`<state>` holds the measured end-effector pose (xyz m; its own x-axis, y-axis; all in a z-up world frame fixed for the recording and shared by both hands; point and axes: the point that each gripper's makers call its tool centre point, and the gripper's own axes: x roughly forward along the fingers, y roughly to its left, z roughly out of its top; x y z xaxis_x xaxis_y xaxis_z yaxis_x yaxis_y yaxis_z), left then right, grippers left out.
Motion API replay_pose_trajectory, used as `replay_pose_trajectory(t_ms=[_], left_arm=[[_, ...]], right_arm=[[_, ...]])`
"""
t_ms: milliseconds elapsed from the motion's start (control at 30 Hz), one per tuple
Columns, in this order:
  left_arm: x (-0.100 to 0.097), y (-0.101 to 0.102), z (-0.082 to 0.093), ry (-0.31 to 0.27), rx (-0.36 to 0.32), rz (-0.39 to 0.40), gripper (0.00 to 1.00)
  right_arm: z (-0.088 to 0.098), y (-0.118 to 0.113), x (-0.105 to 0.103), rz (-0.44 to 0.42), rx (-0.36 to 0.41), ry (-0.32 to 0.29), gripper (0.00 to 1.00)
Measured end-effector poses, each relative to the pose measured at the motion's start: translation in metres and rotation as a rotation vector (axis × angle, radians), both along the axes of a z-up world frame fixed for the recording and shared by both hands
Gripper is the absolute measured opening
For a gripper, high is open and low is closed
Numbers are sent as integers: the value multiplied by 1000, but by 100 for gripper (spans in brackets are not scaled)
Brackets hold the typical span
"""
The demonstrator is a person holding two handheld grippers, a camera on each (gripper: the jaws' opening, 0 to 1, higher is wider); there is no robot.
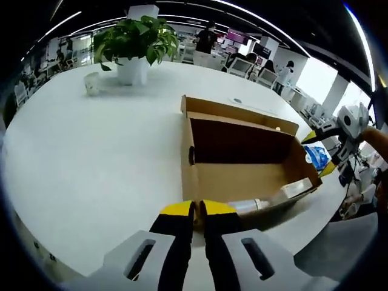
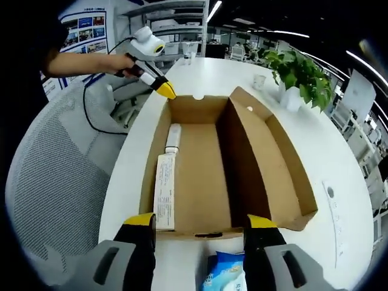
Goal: Operate the shoe box by opening the lid, removing the specified soft item, and placing it in the target area until the item is outside and the box remains undamaged.
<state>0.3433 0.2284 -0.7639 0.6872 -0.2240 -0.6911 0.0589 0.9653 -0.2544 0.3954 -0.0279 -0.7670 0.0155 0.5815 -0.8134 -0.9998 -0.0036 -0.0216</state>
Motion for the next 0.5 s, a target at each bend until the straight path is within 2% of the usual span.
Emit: replay_pose_trajectory(t_ms=[500], left_arm=[[1, 2, -1, 8, -6, 25, 3]], right_arm=[[-27, 16, -18, 75, -80, 111, 55]])
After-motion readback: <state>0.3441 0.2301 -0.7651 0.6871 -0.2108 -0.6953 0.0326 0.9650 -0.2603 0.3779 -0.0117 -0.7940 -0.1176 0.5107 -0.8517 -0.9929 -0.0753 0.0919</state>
